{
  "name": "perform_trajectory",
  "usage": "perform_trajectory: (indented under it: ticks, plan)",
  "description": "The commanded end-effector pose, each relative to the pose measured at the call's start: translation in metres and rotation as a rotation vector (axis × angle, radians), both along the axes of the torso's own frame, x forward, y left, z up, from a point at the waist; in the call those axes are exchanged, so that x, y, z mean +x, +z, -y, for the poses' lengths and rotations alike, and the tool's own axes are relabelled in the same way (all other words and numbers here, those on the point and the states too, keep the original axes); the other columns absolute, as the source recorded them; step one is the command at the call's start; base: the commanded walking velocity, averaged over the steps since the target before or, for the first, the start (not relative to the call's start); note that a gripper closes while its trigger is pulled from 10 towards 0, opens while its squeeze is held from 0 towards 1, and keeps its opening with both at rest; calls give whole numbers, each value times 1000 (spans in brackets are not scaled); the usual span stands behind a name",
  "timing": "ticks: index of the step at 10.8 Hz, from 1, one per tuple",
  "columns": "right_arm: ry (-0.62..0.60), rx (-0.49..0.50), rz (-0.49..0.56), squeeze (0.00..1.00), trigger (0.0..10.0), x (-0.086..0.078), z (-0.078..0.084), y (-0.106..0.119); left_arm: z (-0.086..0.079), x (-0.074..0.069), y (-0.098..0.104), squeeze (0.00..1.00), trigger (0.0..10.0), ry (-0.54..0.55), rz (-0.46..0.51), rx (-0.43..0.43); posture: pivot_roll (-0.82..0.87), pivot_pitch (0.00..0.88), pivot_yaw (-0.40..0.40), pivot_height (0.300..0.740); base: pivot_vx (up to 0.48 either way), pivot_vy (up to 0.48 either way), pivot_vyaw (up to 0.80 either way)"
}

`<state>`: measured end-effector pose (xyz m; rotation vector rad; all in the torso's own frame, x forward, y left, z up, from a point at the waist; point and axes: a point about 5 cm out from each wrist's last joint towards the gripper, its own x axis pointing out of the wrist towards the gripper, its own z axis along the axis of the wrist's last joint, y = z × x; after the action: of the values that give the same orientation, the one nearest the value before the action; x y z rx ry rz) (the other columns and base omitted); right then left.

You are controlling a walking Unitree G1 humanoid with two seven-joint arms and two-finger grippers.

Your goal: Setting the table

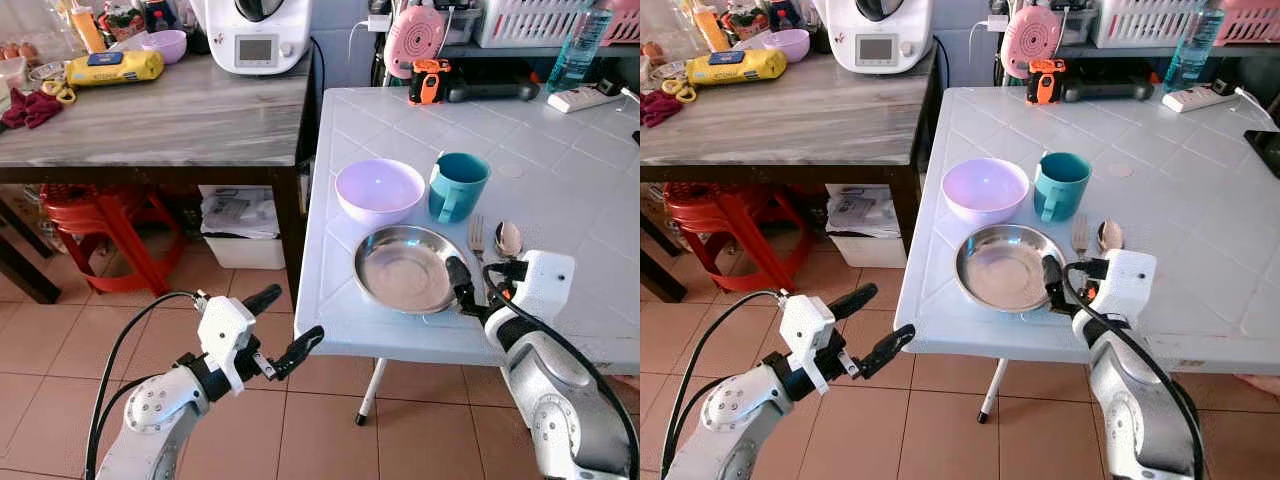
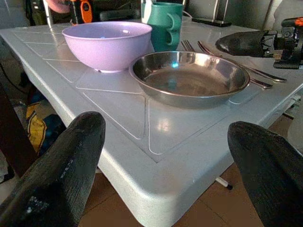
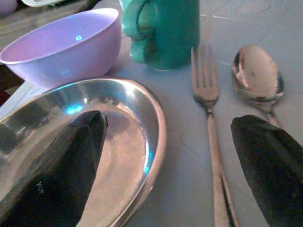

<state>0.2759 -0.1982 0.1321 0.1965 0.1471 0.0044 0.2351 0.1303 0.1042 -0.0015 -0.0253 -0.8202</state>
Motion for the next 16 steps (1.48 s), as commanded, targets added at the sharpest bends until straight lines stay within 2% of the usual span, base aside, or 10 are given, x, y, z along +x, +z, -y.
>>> perform_trajectory:
  ticks: [1,5,6,7,8,16]
  plan:
    - [30,20,-7,0,10000,4,-5,0,0,-2,0,0,10000,-8,8,23,-85,104,61,740,0,0,0]
    - [89,102,-71,0,10000,7,-17,-7,-1,-4,1,0,10000,-6,10,26,-73,105,60,740,0,0,0]
    - [77,117,-117,0,6627,7,-18,-13,-1,-5,1,0,10000,-7,10,27,-72,107,62,740,0,0,0]
    - [72,100,-134,0,2157,6,-16,-16,-1,-5,1,0,10000,-7,10,28,-72,107,63,740,0,0,0]
    - [56,109,-157,0,0,4,-14,-20,-2,-5,2,0,10000,-10,10,30,-73,110,64,740,0,0,0]
    - [4,112,-197,0,0,3,-4,-25,1,-4,2,0,10000,-63,13,21,-81,103,67,740,0,0,0]
